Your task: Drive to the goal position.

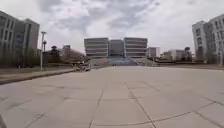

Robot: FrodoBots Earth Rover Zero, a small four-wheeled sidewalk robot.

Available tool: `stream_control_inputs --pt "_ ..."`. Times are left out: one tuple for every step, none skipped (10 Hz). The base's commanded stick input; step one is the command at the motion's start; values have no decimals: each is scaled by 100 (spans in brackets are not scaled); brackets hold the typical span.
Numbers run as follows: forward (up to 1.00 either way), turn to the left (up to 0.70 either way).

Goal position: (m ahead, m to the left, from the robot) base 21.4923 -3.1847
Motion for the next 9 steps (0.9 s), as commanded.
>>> stream_control_inputs --pt "70 0" --pt "70 0" --pt "70 0" --pt "70 0" --pt "70 0" --pt "70 0" --pt "70 0" --pt "70 0" --pt "70 0"
